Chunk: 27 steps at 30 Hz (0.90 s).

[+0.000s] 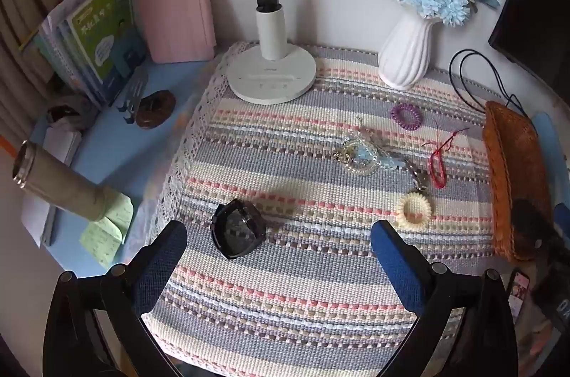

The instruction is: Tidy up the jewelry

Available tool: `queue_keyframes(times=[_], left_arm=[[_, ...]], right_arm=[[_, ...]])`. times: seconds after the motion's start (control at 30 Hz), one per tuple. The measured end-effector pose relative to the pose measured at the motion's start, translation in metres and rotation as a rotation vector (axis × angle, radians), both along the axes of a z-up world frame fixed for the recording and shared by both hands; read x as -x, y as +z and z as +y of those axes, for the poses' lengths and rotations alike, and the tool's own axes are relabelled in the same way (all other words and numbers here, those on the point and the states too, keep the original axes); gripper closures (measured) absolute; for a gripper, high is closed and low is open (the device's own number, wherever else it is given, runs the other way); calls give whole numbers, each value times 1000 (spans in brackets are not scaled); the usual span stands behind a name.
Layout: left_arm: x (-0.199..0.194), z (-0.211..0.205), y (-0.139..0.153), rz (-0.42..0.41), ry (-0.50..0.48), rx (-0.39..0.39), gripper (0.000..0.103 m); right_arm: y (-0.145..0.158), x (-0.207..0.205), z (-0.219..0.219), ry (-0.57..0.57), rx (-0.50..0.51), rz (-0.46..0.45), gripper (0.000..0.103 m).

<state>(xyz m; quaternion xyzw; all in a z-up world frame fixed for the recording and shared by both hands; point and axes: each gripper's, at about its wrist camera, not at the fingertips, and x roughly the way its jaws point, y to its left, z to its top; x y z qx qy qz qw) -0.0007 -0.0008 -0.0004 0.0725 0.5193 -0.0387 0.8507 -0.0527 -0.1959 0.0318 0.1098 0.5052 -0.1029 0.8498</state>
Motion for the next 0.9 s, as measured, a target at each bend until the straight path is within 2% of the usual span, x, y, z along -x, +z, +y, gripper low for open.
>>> queue_keyframes(times=[0.27, 0.77, 0.9], left_arm=[[-4, 6, 3, -9, 2, -10, 1], [-6, 2, -4, 37, 0, 39, 1], [-5, 0, -4, 16, -2, 34, 1]], right_arm=[[2, 0, -2, -11, -6, -13, 0], [4, 5, -5, -29, -14, -28, 0], [0, 6, -3, -23, -37, -14, 0]])
